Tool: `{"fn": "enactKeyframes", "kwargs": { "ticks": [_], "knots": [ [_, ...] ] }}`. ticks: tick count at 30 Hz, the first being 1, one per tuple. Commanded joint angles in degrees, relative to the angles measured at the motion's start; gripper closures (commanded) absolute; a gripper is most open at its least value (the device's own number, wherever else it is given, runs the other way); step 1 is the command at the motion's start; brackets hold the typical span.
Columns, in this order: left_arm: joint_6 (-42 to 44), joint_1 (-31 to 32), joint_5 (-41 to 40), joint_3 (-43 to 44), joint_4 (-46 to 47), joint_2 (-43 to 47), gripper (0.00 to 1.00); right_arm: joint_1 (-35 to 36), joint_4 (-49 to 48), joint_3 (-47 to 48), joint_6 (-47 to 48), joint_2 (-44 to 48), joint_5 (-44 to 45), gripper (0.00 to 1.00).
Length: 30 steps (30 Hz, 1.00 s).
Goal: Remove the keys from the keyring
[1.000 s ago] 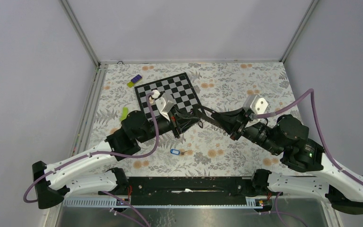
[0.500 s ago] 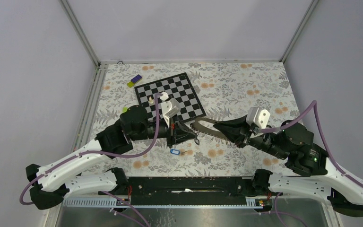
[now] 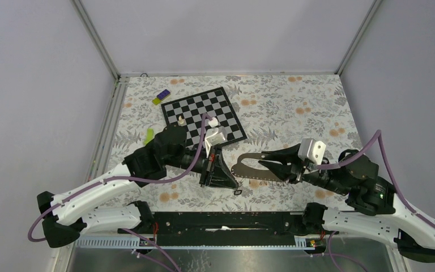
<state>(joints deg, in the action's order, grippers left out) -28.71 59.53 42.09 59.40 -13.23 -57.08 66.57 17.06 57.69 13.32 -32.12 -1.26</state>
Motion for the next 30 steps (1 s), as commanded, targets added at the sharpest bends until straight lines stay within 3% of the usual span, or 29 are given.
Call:
{"fn": "enactKeyframes", "kwargs": {
  "ticks": [1, 8, 15, 24, 30],
  "knots": [
    [-1.8, 1.4, 6.3, 1.7, 10.7, 2.4, 1.0, -0.4, 1.9, -2.2, 3.5, -0.1, -0.4, 0.65],
    [-1.1, 1.4, 2.7, -0.2, 12.9, 2.7, 1.0, -0.4, -0.3, -1.6, 3.6, 2.2, -2.0, 0.49],
    [-1.1, 1.4, 1.7, -0.3, 16.4, 2.9, 1.0, -0.4, -2.4, -2.1, 4.5, 4.9, -1.3, 0.45],
    [-5.5, 1.4, 2.6, -1.3, 21.6, 2.8, 1.0, -0.4, -2.2, -3.4, 7.6, 3.3, 16.4, 0.45],
    [-6.4, 1.4, 0.0, -1.5, 21.2, 2.8, 1.0, -0.3, -2.6, -2.9, 9.0, 1.8, 20.5, 0.33]
  ]
}}
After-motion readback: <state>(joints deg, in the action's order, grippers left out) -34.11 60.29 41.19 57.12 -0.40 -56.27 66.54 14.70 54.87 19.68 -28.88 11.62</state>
